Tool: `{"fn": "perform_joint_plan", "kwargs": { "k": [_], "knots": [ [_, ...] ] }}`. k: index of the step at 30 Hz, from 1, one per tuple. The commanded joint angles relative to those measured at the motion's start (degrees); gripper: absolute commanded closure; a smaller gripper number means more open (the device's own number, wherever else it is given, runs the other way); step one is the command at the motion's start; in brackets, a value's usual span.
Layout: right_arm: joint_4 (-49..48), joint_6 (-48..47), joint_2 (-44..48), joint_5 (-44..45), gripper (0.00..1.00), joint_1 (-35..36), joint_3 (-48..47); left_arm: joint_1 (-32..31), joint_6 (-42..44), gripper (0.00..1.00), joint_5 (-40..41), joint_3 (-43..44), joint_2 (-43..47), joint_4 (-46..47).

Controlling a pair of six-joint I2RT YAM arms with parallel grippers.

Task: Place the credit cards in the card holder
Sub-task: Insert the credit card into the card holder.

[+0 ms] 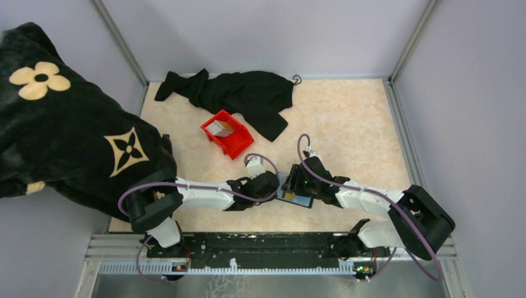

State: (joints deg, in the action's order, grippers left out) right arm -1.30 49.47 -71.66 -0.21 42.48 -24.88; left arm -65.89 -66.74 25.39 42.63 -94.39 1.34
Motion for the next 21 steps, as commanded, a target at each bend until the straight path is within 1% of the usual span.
{"fn": "perform_joint_plan", "kwargs": {
  "k": [1,10,21],
  "knots": [
    [8.2,-2.6,1.3,5.0,0.51,0.4,-0.1,-0.1,0.1,0.95,-1.1,-2.5,-2.9,-10.4],
    [11.0,-3.2,2.2,7.2,0.51,0.5,-1.4,-0.1,-0.3,0.96,-1.3,-3.4,-2.9,-9.7],
    [12.8,-3.3,4.2,7.9,0.51,0.4,-1.5,-0.1,-0.5,0.97,-1.4,-3.5,-3.1,-9.7]
  ]
}}
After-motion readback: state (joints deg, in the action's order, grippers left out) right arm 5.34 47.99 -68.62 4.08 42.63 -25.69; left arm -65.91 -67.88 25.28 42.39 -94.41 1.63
